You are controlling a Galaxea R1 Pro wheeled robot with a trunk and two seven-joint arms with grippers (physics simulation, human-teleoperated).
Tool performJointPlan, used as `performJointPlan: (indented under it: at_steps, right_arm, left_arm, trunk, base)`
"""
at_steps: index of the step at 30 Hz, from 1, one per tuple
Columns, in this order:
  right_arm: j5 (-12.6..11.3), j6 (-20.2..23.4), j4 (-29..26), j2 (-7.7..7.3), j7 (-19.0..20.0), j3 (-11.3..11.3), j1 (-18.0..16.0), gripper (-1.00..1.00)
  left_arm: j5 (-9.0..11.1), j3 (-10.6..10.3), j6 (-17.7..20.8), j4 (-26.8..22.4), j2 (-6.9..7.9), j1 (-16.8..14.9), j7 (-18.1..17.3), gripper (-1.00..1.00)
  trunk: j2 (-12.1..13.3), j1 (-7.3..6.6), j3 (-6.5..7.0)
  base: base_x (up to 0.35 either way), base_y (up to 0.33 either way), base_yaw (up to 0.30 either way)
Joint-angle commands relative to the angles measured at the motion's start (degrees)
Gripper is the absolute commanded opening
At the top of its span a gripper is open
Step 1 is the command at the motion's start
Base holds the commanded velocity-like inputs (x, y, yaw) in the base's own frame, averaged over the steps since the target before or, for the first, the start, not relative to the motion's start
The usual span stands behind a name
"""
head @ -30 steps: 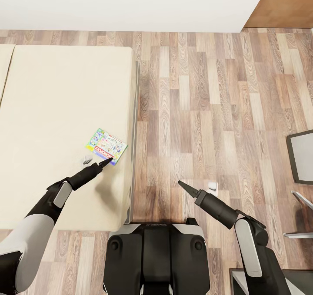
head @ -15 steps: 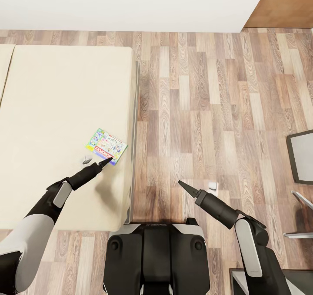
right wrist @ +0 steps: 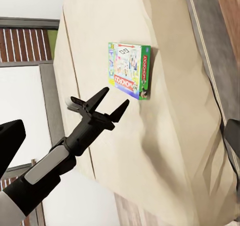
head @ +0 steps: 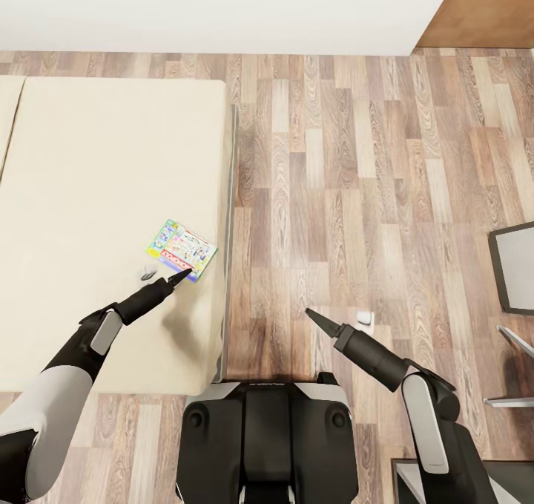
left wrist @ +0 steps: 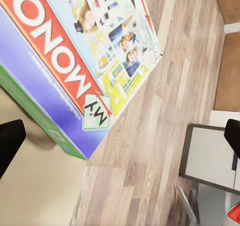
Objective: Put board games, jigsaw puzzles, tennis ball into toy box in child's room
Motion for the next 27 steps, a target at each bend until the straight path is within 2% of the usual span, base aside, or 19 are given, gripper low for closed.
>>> performJointPlan:
  at_steps: [1, 13, 27]
  right_arm:
    - [-0.1, 0.3, 0.0, 0.06, 0.2, -0.3, 0.0, 1.0]
    - [0.0, 0.3, 0.0, 0.02, 2.1, -1.8, 0.0, 1.0]
    - [0.0, 0.3, 0.1, -0.07, 2.3, -2.5, 0.0, 1.0]
  left_arm:
    - [0.4, 0.1, 0.5, 0.0, 0.0, 0.0, -0.1, 1.0]
    - [0.4, 0.1, 0.6, 0.0, -0.09, 0.0, -0.3, 1.0]
    - [0.4, 0.1, 0.6, -0.1, -0.26, 0.0, -2.9, 1.0]
  trunk:
    - [-0.1, 0.03, -0.05]
    - [-0.1, 0.03, -0.05]
    - [-0.1, 0.03, -0.05]
  base:
    - [0.0, 0.0, 0.0]
    - [0.0, 0.0, 0.0]
    - [0.0, 0.0, 0.0]
